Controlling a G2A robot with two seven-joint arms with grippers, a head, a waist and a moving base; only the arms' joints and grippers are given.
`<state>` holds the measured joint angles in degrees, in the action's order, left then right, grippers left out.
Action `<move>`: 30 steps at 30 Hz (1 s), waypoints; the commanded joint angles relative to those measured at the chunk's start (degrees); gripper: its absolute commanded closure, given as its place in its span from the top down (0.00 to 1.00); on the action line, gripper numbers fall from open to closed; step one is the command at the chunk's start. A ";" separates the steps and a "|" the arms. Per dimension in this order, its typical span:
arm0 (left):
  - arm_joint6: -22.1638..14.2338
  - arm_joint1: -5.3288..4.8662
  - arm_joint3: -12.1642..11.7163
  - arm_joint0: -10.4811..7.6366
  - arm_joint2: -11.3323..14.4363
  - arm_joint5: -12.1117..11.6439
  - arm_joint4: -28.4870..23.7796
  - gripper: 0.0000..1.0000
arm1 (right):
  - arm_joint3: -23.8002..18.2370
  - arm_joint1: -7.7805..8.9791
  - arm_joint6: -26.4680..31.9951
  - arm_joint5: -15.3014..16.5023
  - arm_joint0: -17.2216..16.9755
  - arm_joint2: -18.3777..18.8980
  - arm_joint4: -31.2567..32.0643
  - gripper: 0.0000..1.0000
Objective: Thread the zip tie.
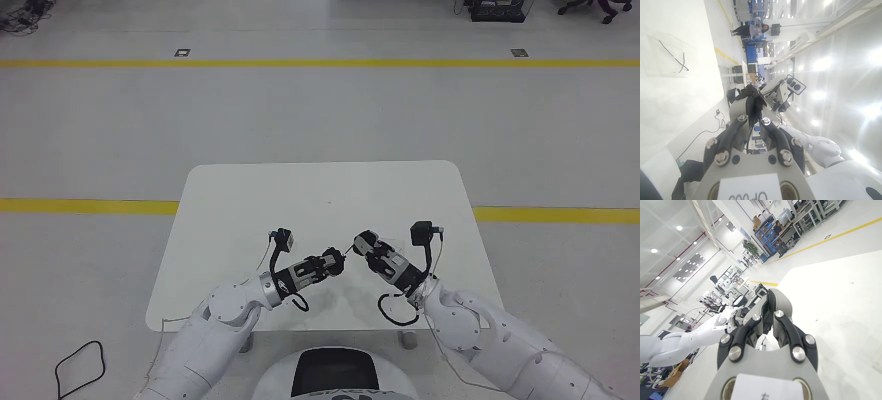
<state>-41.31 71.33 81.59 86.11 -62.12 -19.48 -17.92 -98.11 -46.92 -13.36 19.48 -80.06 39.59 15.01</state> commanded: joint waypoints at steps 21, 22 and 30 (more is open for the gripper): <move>0.00 0.00 0.00 0.00 0.00 0.00 0.00 0.00 | 1.83 -1.79 2.28 0.00 -0.17 1.25 -0.56 0.00; 0.00 0.00 0.00 0.00 0.00 0.00 0.00 0.00 | 1.89 -1.87 2.36 0.00 -0.21 1.34 -0.53 0.00; 0.00 0.00 0.00 0.00 0.00 0.00 0.00 0.00 | 0.96 -2.10 1.94 0.00 -1.04 2.23 0.65 0.00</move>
<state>-41.31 71.33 81.59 86.11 -62.12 -19.48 -17.92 -97.06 -49.02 -11.40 19.48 -80.97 41.69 15.57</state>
